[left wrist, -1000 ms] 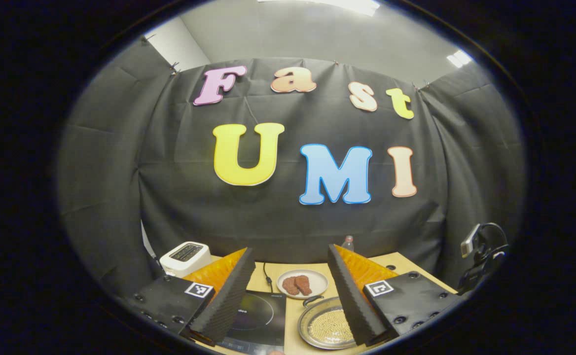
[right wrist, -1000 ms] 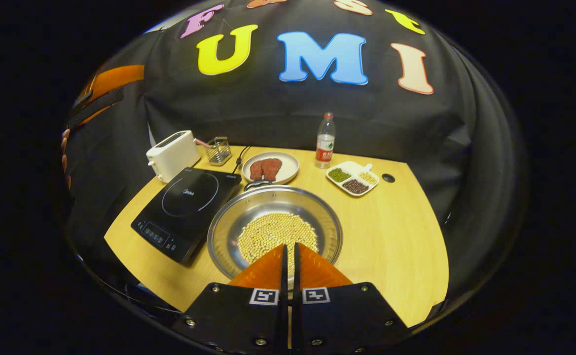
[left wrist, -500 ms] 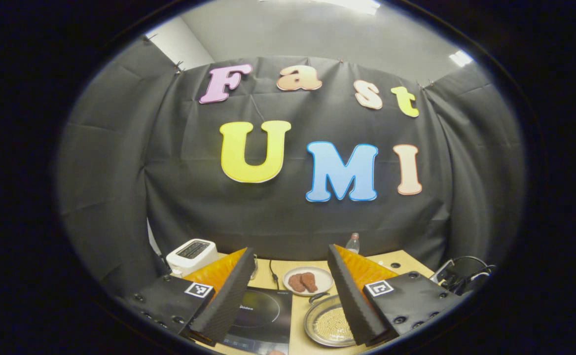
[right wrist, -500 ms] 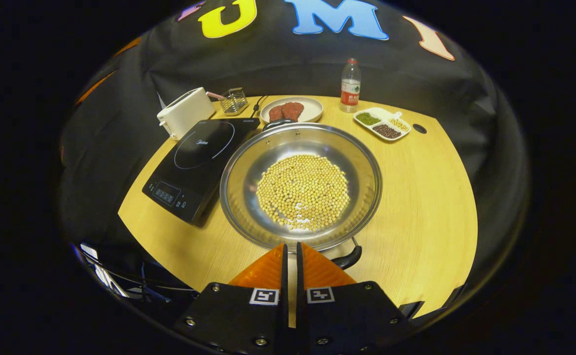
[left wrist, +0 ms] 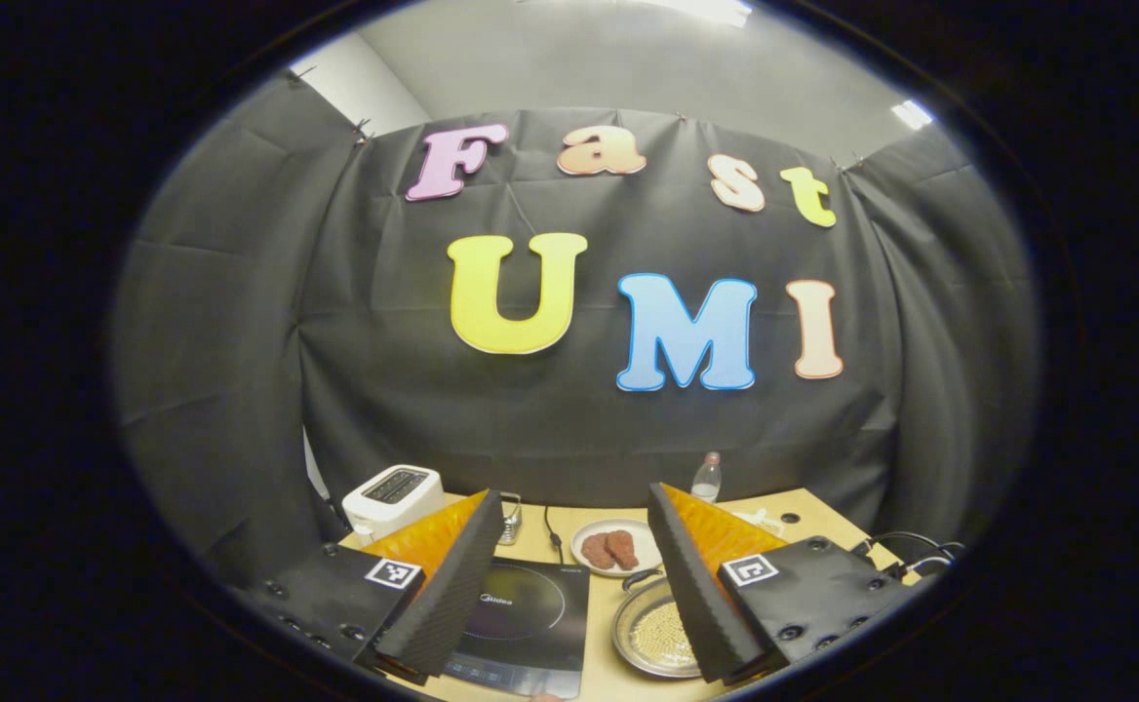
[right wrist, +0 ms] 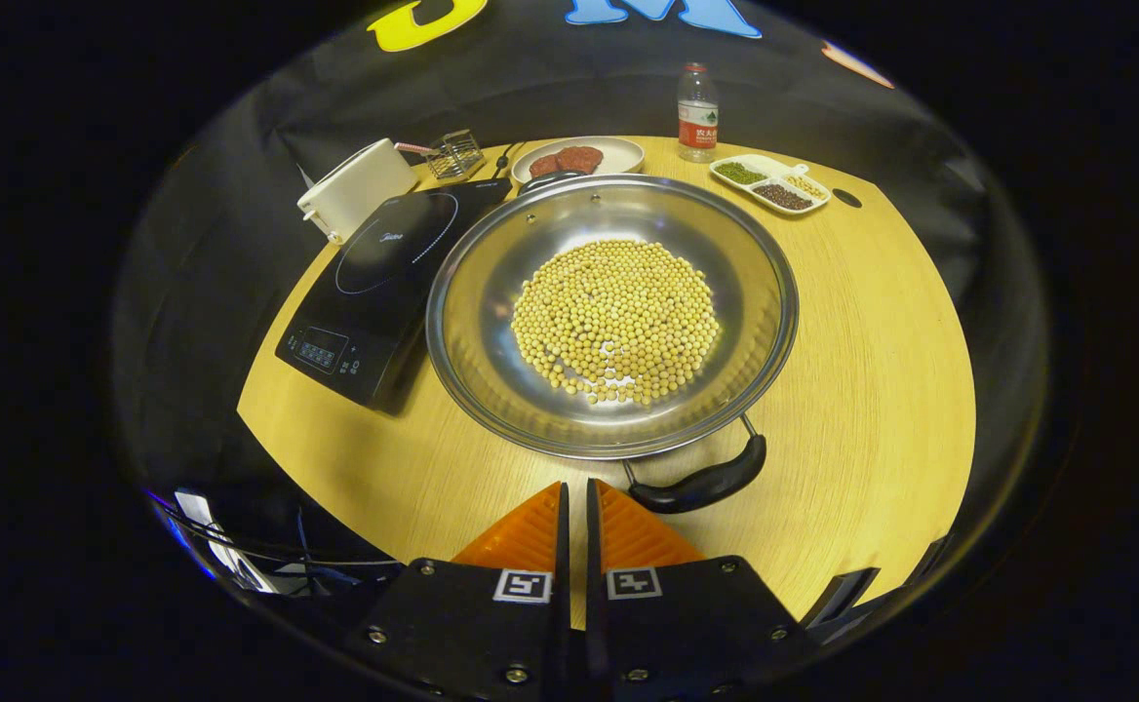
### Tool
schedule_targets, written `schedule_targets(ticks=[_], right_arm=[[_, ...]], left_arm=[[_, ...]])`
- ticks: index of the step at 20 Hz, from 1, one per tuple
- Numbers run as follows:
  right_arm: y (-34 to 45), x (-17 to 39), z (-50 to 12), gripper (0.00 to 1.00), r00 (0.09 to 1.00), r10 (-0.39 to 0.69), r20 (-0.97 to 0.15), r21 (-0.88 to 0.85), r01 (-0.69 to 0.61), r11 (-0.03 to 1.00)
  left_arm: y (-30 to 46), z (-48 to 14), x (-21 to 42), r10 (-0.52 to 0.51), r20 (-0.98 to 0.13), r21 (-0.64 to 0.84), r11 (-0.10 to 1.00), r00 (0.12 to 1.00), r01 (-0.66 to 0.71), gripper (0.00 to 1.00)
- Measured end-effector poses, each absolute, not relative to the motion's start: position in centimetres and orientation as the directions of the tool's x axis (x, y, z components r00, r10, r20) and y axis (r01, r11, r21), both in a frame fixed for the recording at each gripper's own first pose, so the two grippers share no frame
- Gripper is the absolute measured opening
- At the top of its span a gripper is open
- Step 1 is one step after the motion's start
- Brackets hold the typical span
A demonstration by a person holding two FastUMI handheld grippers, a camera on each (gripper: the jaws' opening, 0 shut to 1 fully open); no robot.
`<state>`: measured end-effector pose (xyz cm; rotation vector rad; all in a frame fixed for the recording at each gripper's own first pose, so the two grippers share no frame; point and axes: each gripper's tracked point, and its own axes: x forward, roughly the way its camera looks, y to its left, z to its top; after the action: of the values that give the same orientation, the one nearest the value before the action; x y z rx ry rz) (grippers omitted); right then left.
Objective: First push the handle of the pot to place it horizontally, then grasp the pot with both hands and set it on the induction cooktop.
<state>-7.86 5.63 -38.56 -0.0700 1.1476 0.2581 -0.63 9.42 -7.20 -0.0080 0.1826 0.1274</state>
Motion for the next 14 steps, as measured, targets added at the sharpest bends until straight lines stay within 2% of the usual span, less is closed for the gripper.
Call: schedule_targets(ticks=[5,8,14], right_arm=[[4.5,-7.7,-39.1,0.07,0.394,0.143,-0.908,0.066,-0.202,0.977],[3.9,-7.3,-39.1,0.01,0.4,0.136,-0.906,0.073,-0.169,0.983],[2.1,-6.8,-39.2,0.01,0.412,0.105,-0.905,0.062,-0.115,0.991]], left_arm=[[9.7,-6.9,-1.0,0.135,-0.177,0.005,0.991,0.975,-0.136,0.98],[9.5,-6.9,-1.0,0.132,-0.18,0.007,0.991,0.975,-0.133,0.98],[8.5,-7.1,-0.7,0.106,-0.185,0.018,0.994,0.977,-0.104,0.98]])
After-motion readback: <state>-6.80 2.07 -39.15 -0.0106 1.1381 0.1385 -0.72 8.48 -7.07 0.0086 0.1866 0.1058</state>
